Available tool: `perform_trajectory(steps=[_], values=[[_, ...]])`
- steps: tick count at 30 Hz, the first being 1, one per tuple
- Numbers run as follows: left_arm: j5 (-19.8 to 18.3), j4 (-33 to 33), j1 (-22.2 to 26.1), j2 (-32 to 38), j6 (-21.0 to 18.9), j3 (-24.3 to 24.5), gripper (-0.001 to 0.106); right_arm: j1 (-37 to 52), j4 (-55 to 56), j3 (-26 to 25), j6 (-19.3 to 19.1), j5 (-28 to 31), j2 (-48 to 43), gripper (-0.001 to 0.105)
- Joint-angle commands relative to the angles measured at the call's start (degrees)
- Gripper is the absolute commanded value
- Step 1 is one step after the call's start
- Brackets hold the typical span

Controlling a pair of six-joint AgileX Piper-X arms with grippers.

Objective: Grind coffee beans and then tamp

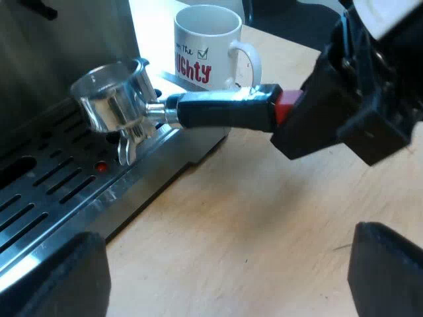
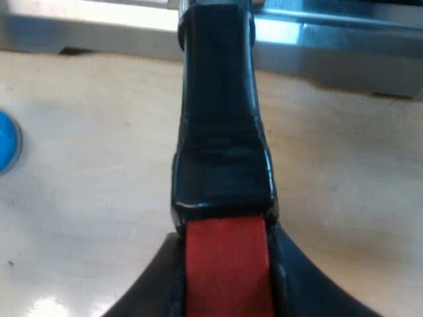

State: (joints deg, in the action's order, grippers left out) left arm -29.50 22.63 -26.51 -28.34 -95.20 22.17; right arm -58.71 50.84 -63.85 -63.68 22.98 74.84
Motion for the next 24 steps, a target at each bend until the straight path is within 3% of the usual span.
perform_trajectory(steps=[1, 6, 18, 24], values=[[-0.85, -0.7, -0.16, 0.09, 0.19, 0.09, 0.077, -1.06, -0.57, -0.57, 0.17, 4.24, -1.86, 0.0], [-0.85, -0.7, -0.16, 0.09, 0.19, 0.09, 0.077, -1.78, -0.36, -0.57, 2.07, 4.91, -2.62, 0.0], [-0.99, -0.7, -0.16, 0.09, 0.19, 0.09, 0.077, -6.35, 2.46, -0.57, 2.19, 11.68, -8.18, 0.0], [-3.5, -0.7, -0.16, 0.09, 0.05, 0.09, 0.077, -9.05, 6.05, -0.57, 3.88, 13.87, -10.05, 0.0]])
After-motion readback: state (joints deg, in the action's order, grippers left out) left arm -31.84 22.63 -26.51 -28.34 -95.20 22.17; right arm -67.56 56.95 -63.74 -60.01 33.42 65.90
